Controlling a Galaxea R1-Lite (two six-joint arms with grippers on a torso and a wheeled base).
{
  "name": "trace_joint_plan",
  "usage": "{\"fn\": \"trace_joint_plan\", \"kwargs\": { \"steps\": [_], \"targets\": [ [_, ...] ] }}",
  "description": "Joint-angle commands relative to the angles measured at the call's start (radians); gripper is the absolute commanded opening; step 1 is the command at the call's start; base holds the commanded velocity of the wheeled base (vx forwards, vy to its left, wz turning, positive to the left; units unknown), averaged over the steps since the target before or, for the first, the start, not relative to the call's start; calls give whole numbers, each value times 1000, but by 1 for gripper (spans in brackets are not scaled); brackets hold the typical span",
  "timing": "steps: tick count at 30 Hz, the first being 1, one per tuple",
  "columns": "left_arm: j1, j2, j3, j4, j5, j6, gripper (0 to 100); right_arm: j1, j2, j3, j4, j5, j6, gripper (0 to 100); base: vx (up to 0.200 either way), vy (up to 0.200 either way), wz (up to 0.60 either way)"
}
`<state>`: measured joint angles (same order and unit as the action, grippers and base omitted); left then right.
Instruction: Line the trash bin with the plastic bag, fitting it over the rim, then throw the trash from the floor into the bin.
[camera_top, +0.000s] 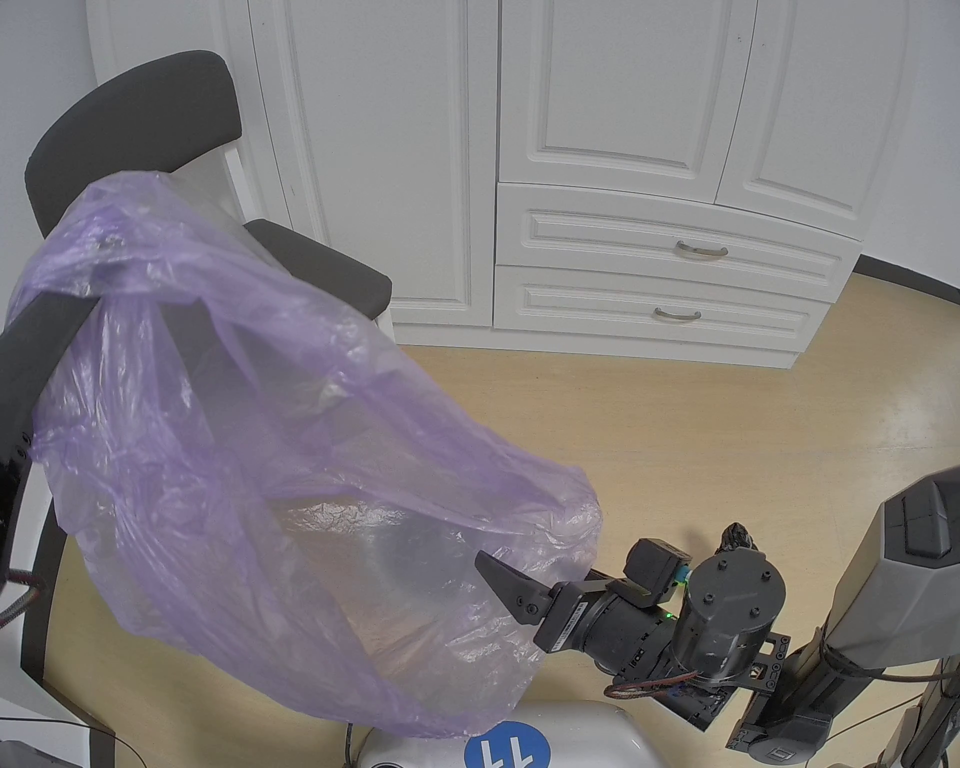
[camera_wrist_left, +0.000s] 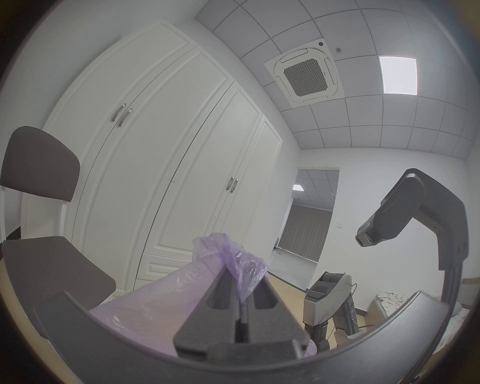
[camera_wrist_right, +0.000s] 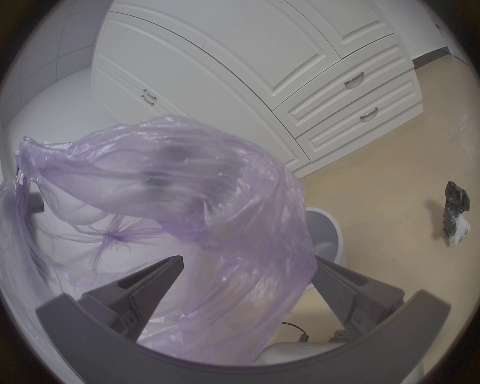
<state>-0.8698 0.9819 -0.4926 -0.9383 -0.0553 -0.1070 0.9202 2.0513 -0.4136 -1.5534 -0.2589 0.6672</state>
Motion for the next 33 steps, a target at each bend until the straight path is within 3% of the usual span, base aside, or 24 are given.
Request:
{"fn": "trace_joint_plan", "kwargs": {
  "steps": [1,3,4,23,29,30,33],
  "targets": [
    [0,3,0,0,0,0,0,6,-3,12,-17,0,-1,100,0,0,0],
    [0,1,0,0,0,0,0,11,-2,16,-17,0,-3,100,0,0,0],
    [0,1,0,0,0,0,0,11,-2,16,-17,0,-3,0,0,0,0],
    [-8,0,2,7,0,-2,0,11,-11,18,-17,-2,-14,0,0,0,0],
    [-8,9,8,13,0,-2,0,-9,-31,22,-17,-16,-97,0,0,0,0],
    [-6,9,9,15,0,-2,0,-43,-43,47,-17,-19,-199,0,0,0,0],
    [-6,6,14,16,-1,0,0,-86,-95,91,-17,-13,-330,0,0,0,0]
  ]
}}
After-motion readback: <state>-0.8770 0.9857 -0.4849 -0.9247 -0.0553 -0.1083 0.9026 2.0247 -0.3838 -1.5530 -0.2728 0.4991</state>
